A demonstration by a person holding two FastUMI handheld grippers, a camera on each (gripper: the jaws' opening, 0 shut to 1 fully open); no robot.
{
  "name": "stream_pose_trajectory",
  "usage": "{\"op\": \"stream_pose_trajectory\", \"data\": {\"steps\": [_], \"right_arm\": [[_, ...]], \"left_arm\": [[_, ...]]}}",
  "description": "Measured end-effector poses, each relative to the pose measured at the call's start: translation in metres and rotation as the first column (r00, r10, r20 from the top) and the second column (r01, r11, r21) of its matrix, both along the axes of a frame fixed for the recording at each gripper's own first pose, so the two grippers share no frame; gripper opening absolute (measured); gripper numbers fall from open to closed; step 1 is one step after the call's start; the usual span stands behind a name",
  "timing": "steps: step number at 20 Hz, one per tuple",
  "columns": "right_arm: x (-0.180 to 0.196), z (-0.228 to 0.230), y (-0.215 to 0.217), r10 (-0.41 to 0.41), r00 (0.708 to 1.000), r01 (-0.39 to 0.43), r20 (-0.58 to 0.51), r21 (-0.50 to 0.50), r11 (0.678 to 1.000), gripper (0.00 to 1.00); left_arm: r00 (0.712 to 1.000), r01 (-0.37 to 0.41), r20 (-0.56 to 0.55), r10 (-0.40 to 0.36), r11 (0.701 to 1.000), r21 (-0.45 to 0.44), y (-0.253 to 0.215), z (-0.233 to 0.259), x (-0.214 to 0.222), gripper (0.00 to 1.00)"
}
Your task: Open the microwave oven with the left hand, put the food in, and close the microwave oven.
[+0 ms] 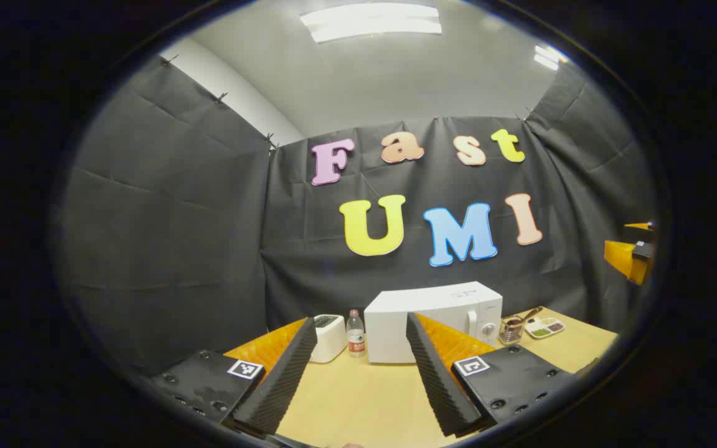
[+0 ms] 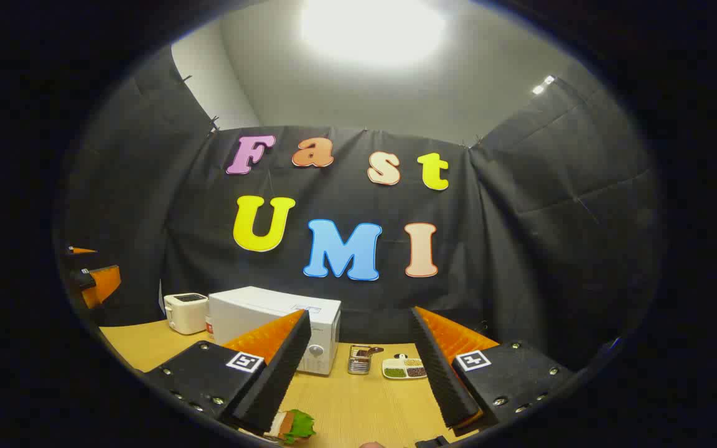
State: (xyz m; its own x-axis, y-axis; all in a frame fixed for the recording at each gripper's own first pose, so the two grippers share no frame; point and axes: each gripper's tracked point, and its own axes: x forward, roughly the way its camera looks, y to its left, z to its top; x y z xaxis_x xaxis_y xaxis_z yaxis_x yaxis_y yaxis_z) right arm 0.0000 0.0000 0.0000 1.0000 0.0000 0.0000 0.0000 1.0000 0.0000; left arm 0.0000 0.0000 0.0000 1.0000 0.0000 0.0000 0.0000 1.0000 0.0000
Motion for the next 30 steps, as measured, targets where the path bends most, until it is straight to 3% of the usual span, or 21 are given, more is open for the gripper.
{"op": "stream_pose_trajectory", "data": {"steps": [16, 22, 30], "right_arm": [[0.009, -0.005, -0.036, 0.042, 0.999, -0.044, 0.029, 0.042, 0.998, 0.96], [0.017, -0.009, -0.044, 0.014, 1.0, -0.015, 0.016, 0.034, 0.999, 0.96], [0.039, -0.015, -0.045, -0.108, 0.994, 0.109, -0.024, 0.054, 0.993, 0.96]], "left_arm": [[1.0, -0.021, 0.012, 0.021, 1.0, 0.022, -0.058, 0.004, 0.004, 0.96], [1.0, 0.029, 0.007, -0.029, 0.999, -0.027, -0.085, -0.006, 0.062, 0.96], [0.985, 0.169, 0.024, -0.169, 0.985, -0.04, -0.135, -0.025, 0.175, 0.96]]}}
